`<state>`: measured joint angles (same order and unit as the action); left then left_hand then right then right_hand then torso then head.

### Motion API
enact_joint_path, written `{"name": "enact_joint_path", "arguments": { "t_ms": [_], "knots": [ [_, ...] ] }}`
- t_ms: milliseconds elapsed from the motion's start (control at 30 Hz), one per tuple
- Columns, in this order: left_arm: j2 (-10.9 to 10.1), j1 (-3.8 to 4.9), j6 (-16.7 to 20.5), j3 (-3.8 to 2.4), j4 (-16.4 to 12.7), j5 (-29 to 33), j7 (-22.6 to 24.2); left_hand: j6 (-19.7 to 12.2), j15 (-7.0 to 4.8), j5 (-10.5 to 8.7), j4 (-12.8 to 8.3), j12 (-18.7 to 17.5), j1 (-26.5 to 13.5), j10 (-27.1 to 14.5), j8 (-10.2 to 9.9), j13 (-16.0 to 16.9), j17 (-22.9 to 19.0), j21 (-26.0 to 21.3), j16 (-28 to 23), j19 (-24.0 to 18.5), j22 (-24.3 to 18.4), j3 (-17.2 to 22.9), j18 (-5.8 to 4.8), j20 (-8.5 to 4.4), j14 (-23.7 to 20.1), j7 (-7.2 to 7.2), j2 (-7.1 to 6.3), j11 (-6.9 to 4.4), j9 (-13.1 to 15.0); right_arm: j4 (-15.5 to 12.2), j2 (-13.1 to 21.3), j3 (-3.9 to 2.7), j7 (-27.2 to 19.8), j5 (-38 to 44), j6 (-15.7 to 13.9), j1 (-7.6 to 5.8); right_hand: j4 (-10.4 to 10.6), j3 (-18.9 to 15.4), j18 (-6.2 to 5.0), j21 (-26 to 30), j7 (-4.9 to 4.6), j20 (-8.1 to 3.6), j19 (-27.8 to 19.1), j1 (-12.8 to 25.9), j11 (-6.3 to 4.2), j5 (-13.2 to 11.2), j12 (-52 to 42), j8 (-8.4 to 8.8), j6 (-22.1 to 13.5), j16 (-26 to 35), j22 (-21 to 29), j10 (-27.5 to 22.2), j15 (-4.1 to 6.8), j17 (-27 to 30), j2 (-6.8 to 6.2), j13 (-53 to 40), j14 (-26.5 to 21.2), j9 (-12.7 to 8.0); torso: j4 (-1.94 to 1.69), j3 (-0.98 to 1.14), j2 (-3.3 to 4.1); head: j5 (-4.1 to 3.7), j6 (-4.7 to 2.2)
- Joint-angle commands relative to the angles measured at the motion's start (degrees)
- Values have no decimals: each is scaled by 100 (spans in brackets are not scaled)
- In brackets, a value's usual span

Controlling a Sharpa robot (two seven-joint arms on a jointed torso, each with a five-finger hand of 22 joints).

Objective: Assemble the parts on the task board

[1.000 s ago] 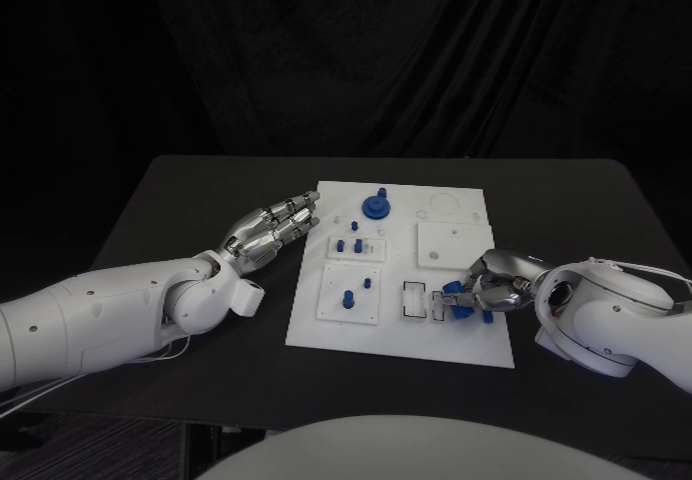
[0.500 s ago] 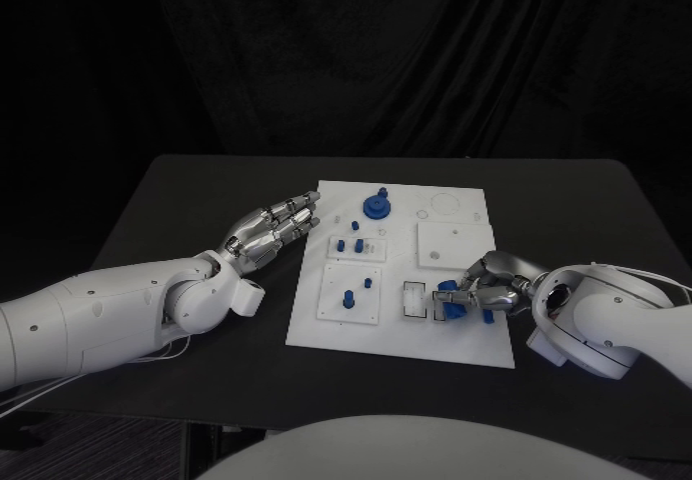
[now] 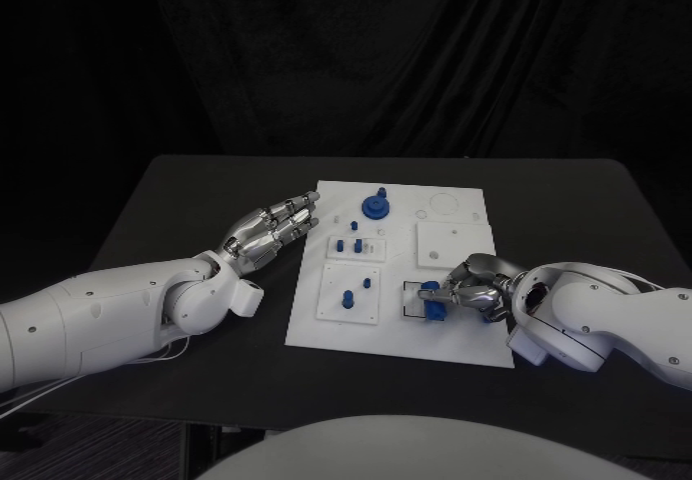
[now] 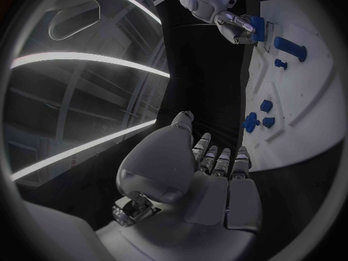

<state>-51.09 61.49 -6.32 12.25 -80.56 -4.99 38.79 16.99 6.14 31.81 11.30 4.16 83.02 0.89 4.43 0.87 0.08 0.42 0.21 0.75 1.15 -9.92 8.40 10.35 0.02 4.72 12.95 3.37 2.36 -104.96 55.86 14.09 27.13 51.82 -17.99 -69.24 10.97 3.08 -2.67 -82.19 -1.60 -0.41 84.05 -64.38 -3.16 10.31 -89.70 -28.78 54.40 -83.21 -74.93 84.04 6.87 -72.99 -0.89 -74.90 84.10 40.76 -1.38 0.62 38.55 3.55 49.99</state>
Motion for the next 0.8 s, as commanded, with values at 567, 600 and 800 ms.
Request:
{"name": "enact_joint_path", "arguments": {
  "t_ms": [567,600,800],
  "knots": [
    [42,-8,-89,-5,23,-1,64,1,31,10,-8,28,-19,-5,25,6,-8,26,-21,13,9,16,-4,43,-2,23,45,35,6,39,-107,-5,32,-194,-90,-10,-287,296,54,122,5,64,212,180,48,23,69,119,-176,72,-1222,531,-76,109,284,-1351,299,42,-4,-4,-8,17,1],
    [44,-8,-91,-5,24,-1,63,1,31,10,-8,28,-19,-5,25,6,-8,26,-21,13,9,16,-4,43,-2,23,45,35,6,42,-111,-5,36,-194,-74,-10,-277,287,53,125,1,67,210,196,50,23,76,121,-182,75,-1221,527,-78,117,281,-1340,298,45,-5,-3,-5,15,1],
    [53,-9,-106,-5,34,-1,55,-1,32,8,-9,25,-20,-5,26,5,-8,25,-21,12,8,17,-3,45,-2,27,45,36,6,54,-131,-5,85,-194,72,-10,-184,211,46,149,-23,85,199,325,69,21,81,134,-235,75,-1213,522,-95,125,263,-1333,297,63,-2,1,-6,24,1]
  ]
}}
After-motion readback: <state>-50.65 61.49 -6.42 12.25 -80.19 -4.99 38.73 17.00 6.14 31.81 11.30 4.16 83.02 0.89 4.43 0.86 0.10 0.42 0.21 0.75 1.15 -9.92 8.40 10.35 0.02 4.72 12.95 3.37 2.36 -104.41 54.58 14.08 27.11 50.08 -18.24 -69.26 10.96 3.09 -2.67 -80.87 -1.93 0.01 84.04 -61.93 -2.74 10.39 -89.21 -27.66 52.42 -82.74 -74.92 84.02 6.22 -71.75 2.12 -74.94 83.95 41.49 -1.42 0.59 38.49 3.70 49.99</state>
